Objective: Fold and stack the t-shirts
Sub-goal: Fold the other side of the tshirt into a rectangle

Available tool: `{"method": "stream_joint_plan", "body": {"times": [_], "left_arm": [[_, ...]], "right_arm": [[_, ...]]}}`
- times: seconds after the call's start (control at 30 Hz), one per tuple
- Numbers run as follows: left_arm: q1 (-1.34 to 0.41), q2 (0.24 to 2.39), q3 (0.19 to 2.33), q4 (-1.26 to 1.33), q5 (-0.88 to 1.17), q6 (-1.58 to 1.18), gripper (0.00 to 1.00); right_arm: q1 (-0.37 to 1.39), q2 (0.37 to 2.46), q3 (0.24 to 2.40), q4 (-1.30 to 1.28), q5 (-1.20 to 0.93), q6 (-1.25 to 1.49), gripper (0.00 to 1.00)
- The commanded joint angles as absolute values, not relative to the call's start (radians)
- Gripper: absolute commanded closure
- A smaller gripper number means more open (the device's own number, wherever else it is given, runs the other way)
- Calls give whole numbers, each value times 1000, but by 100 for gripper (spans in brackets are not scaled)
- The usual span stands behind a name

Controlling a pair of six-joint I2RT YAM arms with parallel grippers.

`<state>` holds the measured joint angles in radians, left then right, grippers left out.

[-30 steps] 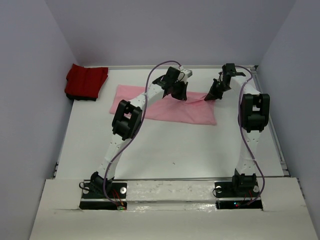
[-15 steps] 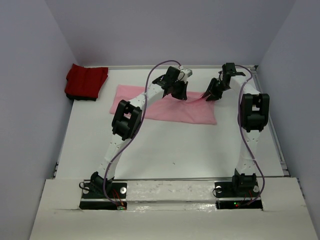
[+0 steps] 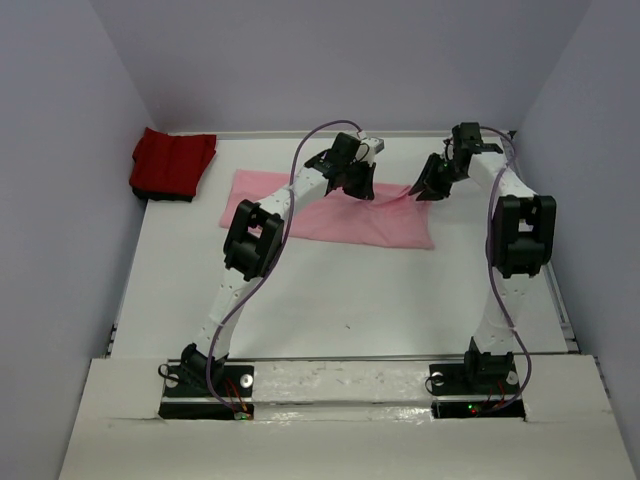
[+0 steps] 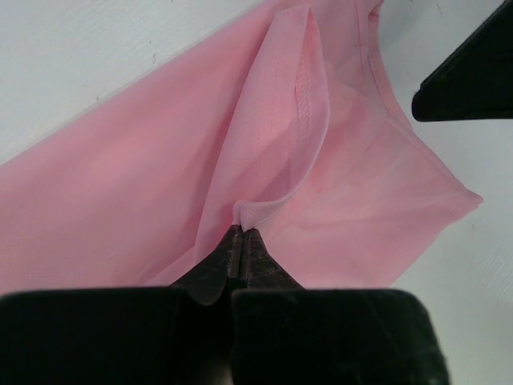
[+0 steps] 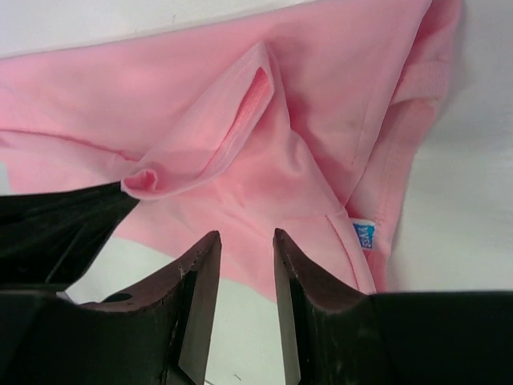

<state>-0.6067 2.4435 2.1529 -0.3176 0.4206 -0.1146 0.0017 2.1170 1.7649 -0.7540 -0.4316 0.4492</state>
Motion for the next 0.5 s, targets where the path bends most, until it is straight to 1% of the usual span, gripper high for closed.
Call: {"method": "stream_joint_plan", "body": {"times": [0.0, 0.1, 0.13, 0.17, 0.47], "left_arm": [[-609, 2376, 2151, -287, 430, -124, 99], [-607, 2378, 2149, -285, 430, -126, 99], [-609, 2376, 2149, -285, 430, -127, 99], [-609, 2376, 2149, -285, 428, -126, 99], [-607, 2376, 2148, -288, 423, -121, 99]], "right_arm": [[6, 2045, 1704, -744, -477, 449, 62], [26, 2036, 1631, -712, -488, 459, 82], [26, 2040, 1614, -701, -494, 462, 98], [35, 2045, 1588, -686, -497, 466, 100], [54, 2075, 1499, -638, -495, 469, 100]]}}
